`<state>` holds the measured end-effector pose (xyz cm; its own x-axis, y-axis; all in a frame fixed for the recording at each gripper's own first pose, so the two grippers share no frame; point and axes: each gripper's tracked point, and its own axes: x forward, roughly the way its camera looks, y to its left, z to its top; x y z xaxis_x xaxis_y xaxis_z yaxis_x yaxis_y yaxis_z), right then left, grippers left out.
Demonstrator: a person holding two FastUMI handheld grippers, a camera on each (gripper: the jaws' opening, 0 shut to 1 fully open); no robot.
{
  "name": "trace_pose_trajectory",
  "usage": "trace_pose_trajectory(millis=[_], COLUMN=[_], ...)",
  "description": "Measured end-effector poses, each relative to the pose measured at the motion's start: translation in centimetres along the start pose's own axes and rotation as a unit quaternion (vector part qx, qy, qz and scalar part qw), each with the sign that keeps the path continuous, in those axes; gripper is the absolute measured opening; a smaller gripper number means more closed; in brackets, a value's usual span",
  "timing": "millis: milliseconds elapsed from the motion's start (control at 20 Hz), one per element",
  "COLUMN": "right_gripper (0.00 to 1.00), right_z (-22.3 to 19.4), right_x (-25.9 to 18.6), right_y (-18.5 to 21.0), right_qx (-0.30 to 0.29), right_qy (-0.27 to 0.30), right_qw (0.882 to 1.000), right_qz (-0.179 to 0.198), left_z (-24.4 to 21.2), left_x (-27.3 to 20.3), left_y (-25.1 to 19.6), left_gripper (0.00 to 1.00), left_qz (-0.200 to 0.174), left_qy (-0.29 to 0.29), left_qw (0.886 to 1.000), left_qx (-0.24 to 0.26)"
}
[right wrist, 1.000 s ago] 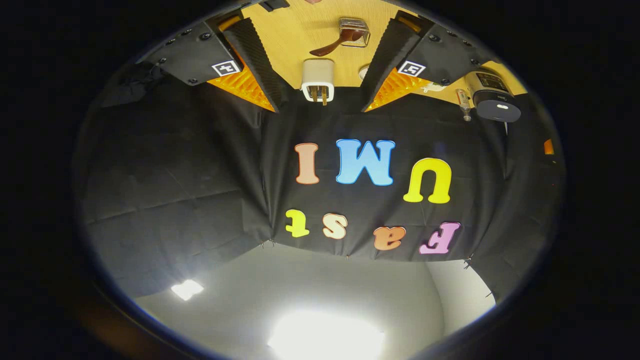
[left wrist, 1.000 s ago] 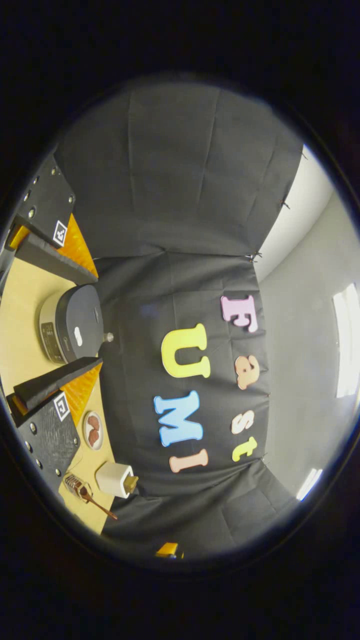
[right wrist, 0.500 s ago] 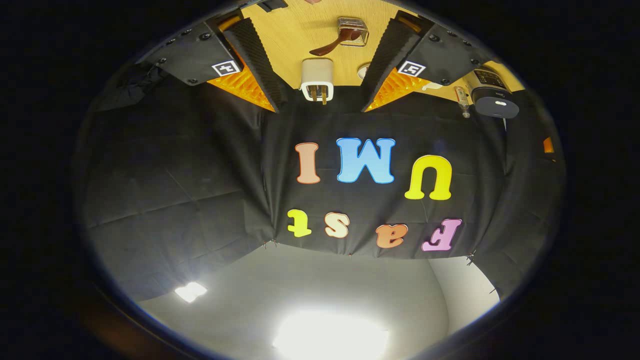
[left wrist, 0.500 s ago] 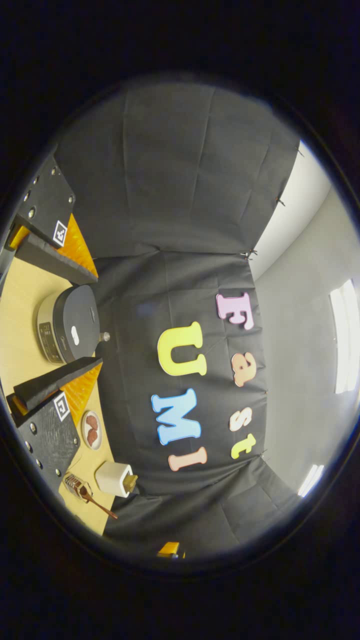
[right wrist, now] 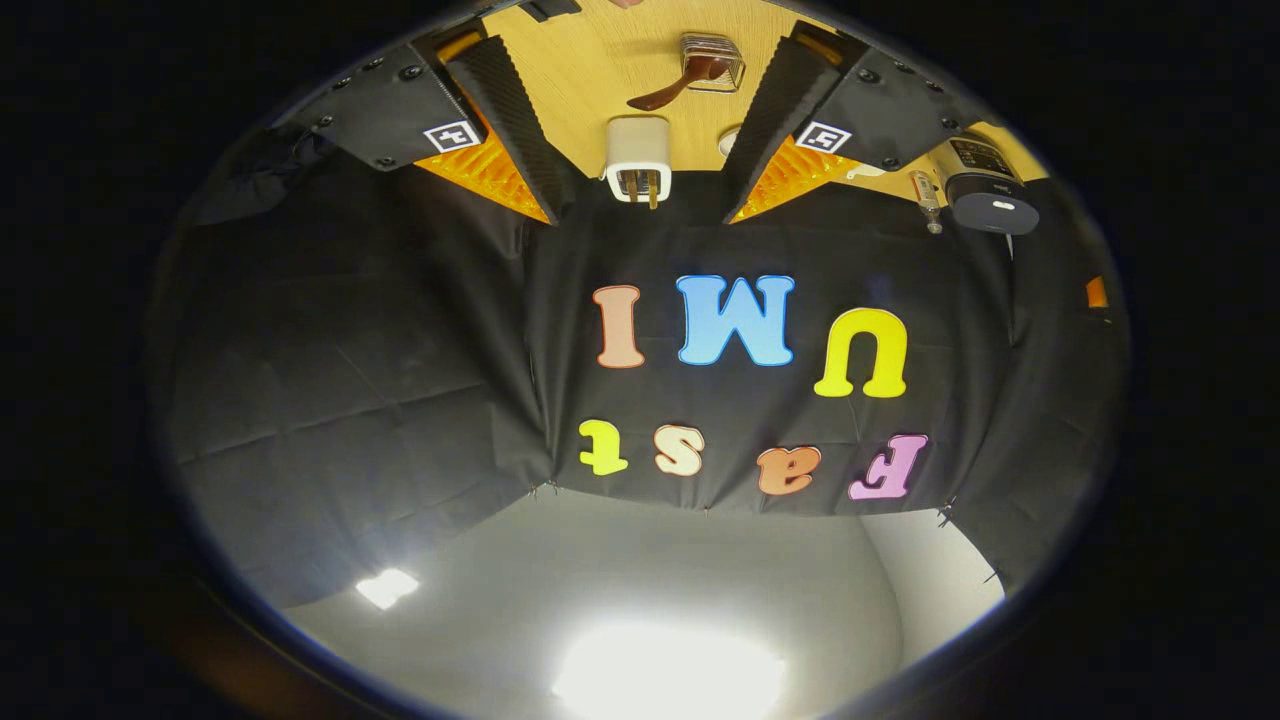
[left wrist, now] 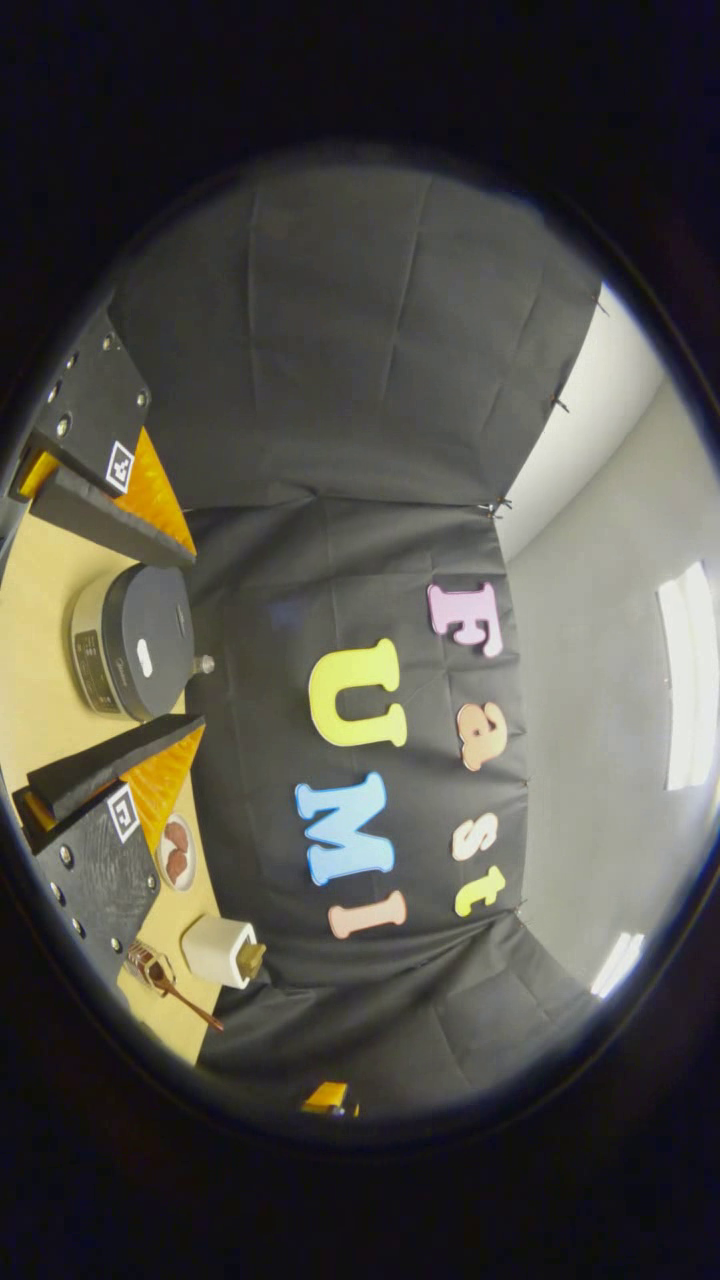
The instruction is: Close the left gripper, press the button to open the rice cooker; take a wooden spoon from the chopstick holder with the right hand, scoop a spoonful of rice and pour it into the rice cooker, then put the wooden spoon back into the chopstick holder.
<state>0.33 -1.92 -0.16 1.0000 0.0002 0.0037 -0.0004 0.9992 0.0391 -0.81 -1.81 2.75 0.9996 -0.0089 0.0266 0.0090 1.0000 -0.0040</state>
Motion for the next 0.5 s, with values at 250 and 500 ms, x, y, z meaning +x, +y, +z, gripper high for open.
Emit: trace_pose_trajectory(millis=[250,500], right_gripper=[0.98,0.98], right_z=[-0.3,-0.5], right_x=[0.5,0.7], right_y=[-0.9,-0.9], right_qx=[0.005,0.001], right_qy=[0.002,0.003], right_qw=[1.0,1.0], right_qz=[-0.003,0.001], left_z=[0.5,0.5], left_x=[0.0,0.1], left_y=[0.0,1.0], left_gripper=[0.88,0.57], left_qz=[0.008,0.026], left_qy=[0.0,0.001], left_qw=[1.0,1.0], left_qx=[-0.007,-0.009])
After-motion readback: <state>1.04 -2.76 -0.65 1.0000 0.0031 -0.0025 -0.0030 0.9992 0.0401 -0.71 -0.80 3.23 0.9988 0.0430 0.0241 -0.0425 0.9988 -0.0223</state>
